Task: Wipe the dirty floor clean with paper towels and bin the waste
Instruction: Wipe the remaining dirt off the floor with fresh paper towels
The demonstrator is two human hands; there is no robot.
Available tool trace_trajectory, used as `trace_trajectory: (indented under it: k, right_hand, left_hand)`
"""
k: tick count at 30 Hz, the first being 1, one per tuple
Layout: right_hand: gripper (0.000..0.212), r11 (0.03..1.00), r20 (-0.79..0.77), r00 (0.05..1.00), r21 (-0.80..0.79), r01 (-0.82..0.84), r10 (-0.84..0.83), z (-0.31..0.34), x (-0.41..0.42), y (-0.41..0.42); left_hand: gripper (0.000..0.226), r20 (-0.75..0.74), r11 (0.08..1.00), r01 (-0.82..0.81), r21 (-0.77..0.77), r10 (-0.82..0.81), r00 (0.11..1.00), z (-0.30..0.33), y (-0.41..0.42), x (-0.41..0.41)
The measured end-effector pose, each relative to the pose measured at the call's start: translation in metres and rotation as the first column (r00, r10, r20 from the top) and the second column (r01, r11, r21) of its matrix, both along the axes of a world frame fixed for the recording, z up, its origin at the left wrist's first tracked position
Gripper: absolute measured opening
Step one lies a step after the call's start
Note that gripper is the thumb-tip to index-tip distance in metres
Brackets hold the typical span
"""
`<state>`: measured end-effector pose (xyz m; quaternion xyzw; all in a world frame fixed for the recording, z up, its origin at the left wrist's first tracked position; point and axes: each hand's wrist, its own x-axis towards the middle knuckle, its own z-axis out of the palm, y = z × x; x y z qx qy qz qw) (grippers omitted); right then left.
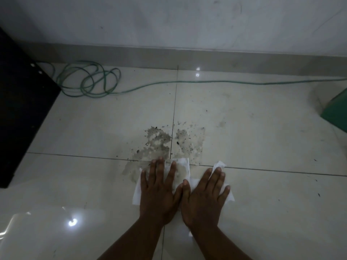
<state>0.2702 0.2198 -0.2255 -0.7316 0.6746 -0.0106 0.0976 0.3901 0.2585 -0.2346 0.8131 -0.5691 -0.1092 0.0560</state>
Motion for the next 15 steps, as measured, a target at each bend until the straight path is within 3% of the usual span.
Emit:
trace_trajectory:
  k: [6, 15]
  right_hand:
    - [0.084, 1.000, 0.010, 1.000, -0.007, 0.006, -0.006, 0.001, 0.012, -0.017]
    - [0.079, 0.999, 0.042, 0.999, -0.050, 0.011, -0.009, -0.003, 0.033, -0.057]
  left_hand:
    - [0.074, -0.016, 0.998, 0.043, -0.042, -0.044, 0.999, -0.007, -0.021, 0.010]
    - [0.070, 0.014, 0.994, 0.101, 0.030, -0.101, 0.995, -0.002, -0.069, 0.025]
